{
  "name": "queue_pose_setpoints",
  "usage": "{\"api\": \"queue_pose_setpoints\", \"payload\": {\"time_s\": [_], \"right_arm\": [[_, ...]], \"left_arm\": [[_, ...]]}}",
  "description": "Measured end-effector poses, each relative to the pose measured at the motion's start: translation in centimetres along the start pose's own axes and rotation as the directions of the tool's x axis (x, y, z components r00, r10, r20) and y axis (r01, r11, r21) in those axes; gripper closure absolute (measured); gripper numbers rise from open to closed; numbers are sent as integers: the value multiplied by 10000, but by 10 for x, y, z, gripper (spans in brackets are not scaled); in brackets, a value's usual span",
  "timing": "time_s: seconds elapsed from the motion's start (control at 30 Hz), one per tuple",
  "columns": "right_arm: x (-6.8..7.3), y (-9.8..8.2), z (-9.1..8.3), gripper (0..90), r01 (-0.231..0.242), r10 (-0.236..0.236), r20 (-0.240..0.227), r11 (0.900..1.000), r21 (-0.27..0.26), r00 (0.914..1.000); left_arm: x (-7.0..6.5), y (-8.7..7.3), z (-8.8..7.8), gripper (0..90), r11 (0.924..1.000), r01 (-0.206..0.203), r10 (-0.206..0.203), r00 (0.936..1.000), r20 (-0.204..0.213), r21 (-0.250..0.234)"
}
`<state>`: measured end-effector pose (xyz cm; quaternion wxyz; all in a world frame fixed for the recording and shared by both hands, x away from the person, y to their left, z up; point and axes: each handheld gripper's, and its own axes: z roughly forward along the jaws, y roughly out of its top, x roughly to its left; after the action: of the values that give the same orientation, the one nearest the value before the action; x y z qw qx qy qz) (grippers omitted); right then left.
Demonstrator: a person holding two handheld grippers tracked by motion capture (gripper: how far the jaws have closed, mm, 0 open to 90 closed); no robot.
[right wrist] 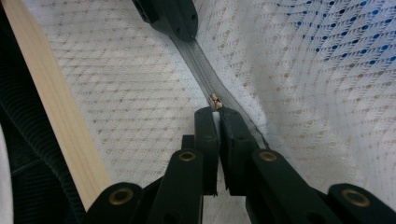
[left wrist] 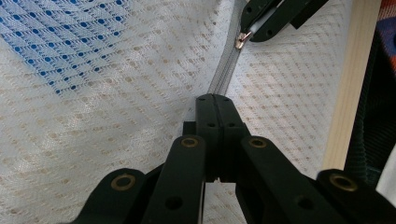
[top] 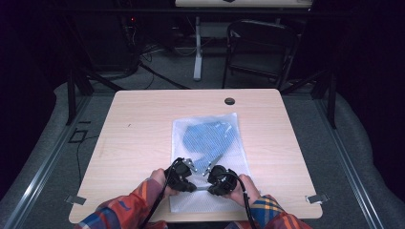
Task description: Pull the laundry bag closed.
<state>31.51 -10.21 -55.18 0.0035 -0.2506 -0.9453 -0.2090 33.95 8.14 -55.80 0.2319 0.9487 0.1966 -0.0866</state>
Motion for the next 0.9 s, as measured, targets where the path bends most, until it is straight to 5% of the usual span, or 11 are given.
{"api": "queue_pose_setpoints", "payload": {"time_s": [0.57, 0.9], "right_arm": [[-7, -7, -7, 867, -173, 170, 149, 9996, 234, 9997], [-7, -7, -6, 867, -245, 244, 59, 9996, 164, 9997]], "left_arm": [[-1, 0, 0, 900, 9999, -142, 143, 9999, -97, 44], [-12, 14, 8, 900, 9967, -428, 397, 9982, -455, -687]]}}
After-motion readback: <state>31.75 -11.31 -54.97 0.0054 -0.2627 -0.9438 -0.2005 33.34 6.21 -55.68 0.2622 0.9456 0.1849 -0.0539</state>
